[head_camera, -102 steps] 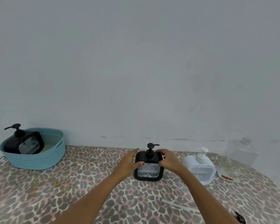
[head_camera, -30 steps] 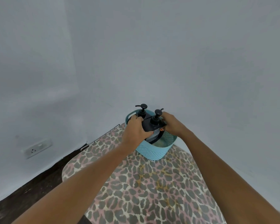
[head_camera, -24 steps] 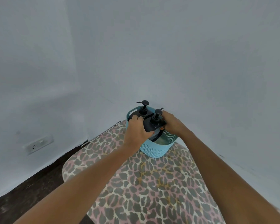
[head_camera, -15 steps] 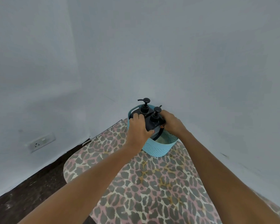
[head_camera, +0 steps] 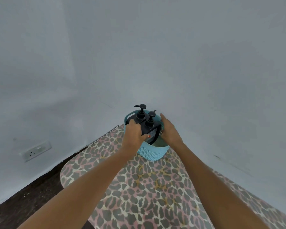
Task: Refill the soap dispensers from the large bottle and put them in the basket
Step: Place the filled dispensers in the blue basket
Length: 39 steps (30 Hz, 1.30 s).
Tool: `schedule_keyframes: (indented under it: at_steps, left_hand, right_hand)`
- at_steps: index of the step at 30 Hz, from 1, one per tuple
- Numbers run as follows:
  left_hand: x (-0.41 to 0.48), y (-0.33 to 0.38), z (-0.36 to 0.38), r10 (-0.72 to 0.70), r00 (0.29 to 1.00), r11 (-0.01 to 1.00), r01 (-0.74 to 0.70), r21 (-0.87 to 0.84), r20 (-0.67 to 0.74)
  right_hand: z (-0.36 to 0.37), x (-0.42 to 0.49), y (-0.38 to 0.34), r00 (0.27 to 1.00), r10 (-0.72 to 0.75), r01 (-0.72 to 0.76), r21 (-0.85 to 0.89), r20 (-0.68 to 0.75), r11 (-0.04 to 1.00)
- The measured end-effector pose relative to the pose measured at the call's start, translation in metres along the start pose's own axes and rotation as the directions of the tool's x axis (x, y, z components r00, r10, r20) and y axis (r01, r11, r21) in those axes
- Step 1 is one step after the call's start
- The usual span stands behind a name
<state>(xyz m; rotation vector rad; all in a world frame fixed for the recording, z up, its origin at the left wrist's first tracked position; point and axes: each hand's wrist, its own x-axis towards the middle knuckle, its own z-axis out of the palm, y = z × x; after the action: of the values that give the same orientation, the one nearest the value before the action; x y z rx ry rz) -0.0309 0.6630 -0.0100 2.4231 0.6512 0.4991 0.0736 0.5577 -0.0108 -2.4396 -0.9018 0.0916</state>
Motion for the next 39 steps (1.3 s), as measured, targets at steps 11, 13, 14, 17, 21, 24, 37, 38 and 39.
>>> schedule_keyframes:
  at_steps: [11, 13, 14, 17, 21, 24, 37, 38, 39]
  left_hand:
    - [-0.037, 0.058, 0.001, 0.198, 0.980, 0.977, -0.200, -0.079, -0.039]
    - [-0.049, 0.076, 0.010, 0.241, 0.971, 0.967, -0.241, -0.077, -0.013]
    - [-0.056, 0.085, 0.015, 0.255, 0.967, 0.964, -0.253, -0.086, 0.007]
    - [-0.079, 0.114, 0.035, 0.317, 0.947, 0.941, -0.306, -0.145, 0.058]
    - [-0.114, 0.159, 0.061, 0.400, 0.911, 0.906, -0.377, -0.192, 0.099]
    - [-0.143, 0.192, 0.083, 0.474, 0.871, 0.868, -0.436, -0.238, 0.131]
    - [-0.261, 0.294, 0.164, 0.640, 0.711, 0.755, -0.512, -0.409, 0.292]
    - [-0.267, 0.298, 0.169, 0.640, 0.704, 0.755, -0.501, -0.423, 0.308]
    - [-0.273, 0.302, 0.174, 0.641, 0.697, 0.754, -0.493, -0.435, 0.322]
  right_hand:
    - [-0.057, -0.083, 0.040, 0.966, 0.055, -0.026, 0.119, -0.254, 0.993]
    - [-0.069, -0.104, 0.050, 0.957, 0.072, -0.043, 0.111, -0.279, 0.993]
    - [-0.076, -0.115, 0.055, 0.953, 0.084, -0.054, 0.109, -0.291, 0.993]
    - [-0.095, -0.151, 0.073, 0.937, 0.125, -0.097, 0.101, -0.326, 0.990]
    - [-0.120, -0.207, 0.100, 0.898, 0.201, -0.176, 0.098, -0.391, 0.979]
    - [-0.139, -0.251, 0.122, 0.863, 0.259, -0.243, 0.094, -0.434, 0.966]
    - [-0.213, -0.423, 0.207, 0.621, 0.432, -0.418, 0.191, -0.654, 0.888]
    - [-0.216, -0.433, 0.212, 0.600, 0.445, -0.423, 0.209, -0.665, 0.882]
    - [-0.218, -0.443, 0.216, 0.579, 0.459, -0.427, 0.229, -0.674, 0.875]
